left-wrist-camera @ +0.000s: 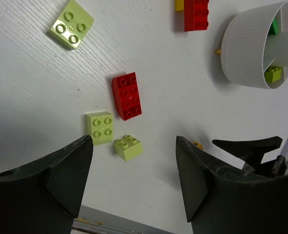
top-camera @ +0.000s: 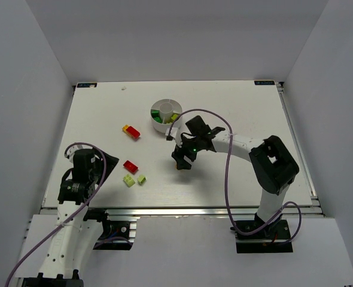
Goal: Sort the legos into containers by color
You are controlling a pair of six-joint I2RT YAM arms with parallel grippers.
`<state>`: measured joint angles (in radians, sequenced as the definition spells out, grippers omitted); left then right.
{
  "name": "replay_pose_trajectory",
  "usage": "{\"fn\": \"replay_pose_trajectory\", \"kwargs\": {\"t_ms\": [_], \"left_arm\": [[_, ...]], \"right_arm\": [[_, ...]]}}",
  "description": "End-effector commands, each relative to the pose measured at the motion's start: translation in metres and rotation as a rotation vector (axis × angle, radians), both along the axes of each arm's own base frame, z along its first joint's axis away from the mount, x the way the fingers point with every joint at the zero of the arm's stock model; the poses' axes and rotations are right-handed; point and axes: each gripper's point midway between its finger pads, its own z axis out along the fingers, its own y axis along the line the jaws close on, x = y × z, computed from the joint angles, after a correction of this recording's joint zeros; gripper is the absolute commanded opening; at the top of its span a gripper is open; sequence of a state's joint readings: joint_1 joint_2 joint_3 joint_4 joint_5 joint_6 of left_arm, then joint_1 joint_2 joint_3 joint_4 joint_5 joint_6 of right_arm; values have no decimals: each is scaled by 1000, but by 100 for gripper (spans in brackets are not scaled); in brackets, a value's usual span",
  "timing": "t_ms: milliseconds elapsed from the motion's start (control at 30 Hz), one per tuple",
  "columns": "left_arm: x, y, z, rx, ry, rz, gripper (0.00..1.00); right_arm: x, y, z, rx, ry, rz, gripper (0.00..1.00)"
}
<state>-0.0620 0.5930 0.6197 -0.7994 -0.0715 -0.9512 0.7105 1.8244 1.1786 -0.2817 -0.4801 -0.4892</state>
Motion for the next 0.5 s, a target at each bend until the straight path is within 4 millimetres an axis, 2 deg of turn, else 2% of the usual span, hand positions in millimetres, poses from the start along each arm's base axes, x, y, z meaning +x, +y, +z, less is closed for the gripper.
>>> {"fn": "replay_pose_trajectory", "kwargs": {"t_ms": [0, 100, 233, 367, 467], "left_arm": [[4, 2, 3, 2, -23, 10, 78], [6, 1, 3, 2, -23, 8, 78], [8, 1, 4, 3, -23, 7, 78], [7, 1, 4, 6, -21, 5, 78], [6, 2, 2, 0, -20, 12, 78]], "right_arm": [[-6, 12, 4, 17, 7, 11, 83], [-10, 14, -2, 0, 3, 9, 83], [-3, 16, -10, -39, -22, -25, 82], [5, 15, -13, -61, -57, -54, 79], [8, 12, -16, -74, -74, -61, 71]]}}
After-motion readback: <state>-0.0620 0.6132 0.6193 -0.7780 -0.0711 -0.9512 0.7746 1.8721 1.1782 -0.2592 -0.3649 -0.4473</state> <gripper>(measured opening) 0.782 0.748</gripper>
